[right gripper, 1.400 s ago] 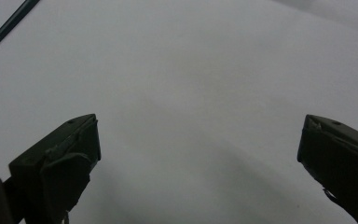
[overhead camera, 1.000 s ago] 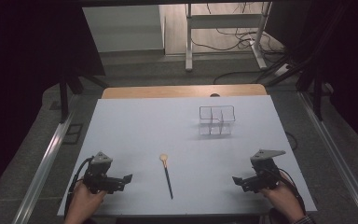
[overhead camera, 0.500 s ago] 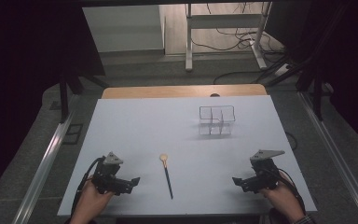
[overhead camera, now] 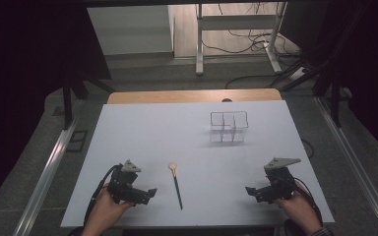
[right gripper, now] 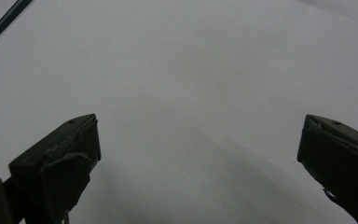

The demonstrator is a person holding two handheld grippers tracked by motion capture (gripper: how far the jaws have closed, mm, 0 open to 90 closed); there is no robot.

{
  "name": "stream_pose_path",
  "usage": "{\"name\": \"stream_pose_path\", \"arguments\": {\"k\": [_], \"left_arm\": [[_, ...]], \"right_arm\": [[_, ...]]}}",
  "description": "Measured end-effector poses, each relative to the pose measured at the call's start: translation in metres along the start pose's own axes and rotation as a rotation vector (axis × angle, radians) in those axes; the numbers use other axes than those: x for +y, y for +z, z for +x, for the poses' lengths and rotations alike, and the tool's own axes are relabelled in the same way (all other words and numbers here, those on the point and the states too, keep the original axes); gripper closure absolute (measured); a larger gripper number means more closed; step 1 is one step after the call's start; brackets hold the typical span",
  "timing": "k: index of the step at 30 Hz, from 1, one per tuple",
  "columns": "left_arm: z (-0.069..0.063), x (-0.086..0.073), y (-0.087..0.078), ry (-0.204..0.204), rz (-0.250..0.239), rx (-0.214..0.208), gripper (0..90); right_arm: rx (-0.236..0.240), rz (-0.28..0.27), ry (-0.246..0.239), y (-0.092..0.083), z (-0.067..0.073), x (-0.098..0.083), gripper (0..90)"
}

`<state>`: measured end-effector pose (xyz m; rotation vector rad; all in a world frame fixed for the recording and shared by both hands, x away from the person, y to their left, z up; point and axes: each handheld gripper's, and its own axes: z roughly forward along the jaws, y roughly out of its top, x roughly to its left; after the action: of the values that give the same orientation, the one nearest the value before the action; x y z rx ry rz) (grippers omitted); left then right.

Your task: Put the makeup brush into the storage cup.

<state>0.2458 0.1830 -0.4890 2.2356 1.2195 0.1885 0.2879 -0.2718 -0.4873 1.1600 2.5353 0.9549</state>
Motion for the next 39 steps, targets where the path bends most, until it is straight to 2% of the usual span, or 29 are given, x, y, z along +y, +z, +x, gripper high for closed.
{"name": "stream_pose_path", "arguments": {"k": [12, 25, 39], "left_arm": [[-0.009, 0.007, 0.012, 0.023, 0.056, -0.011, 2.1], [-0.016, 0.02, 0.023, 0.022, 0.06, -0.031, 2.1], [-0.025, 0.033, 0.039, 0.028, 0.092, -0.055, 2.3]], "right_arm": [[-0.005, -0.013, -0.009, -0.001, 0.0, 0.001, 0.0], [-0.037, -0.036, -0.034, -0.005, 0.001, 0.002, 0.0], [-0.032, -0.022, -0.033, -0.004, 0.002, 0.001, 0.0]]}}
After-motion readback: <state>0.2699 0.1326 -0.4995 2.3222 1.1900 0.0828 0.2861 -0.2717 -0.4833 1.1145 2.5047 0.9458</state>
